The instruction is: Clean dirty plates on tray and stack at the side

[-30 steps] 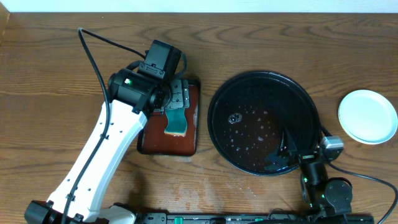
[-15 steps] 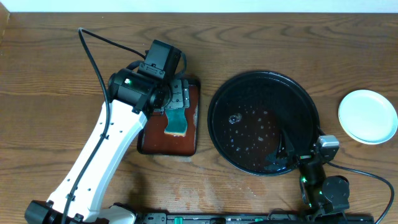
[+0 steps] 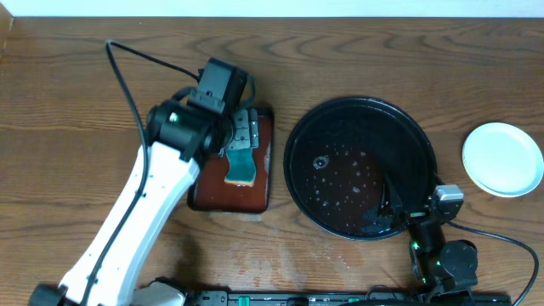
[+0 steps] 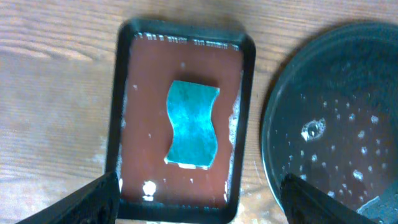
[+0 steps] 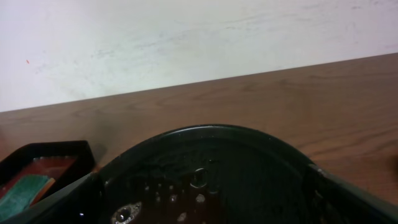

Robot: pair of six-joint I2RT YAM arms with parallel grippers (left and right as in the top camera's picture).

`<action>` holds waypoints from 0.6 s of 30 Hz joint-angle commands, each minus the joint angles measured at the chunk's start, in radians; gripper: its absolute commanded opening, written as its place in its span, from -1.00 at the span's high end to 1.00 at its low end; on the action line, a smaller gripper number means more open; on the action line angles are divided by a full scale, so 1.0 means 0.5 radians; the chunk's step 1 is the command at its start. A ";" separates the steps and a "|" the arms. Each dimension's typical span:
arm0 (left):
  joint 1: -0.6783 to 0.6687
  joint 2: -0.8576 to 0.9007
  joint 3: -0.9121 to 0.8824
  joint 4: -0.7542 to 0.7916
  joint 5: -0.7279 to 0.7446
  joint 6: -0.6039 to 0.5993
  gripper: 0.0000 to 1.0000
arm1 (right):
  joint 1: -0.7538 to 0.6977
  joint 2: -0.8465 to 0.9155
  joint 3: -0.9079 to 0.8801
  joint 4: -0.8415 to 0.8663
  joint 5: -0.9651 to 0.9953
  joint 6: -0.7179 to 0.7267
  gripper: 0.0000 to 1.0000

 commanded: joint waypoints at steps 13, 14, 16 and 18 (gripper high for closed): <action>0.593 -1.432 -1.468 1.399 0.114 0.047 -0.66 | 0.010 -0.002 -0.003 -0.008 0.014 -0.027 -0.99; 0.639 -1.567 -1.570 1.455 0.114 0.048 -0.66 | 0.010 -0.002 -0.003 -0.008 0.013 -0.027 -0.99; 0.711 -1.785 -1.727 1.549 0.107 0.048 -0.66 | 0.010 -0.002 -0.003 -0.008 0.013 -0.027 -0.99; 0.778 -1.990 -1.868 1.634 0.107 0.048 -0.66 | 0.010 -0.002 -0.003 -0.008 0.013 -0.027 -0.99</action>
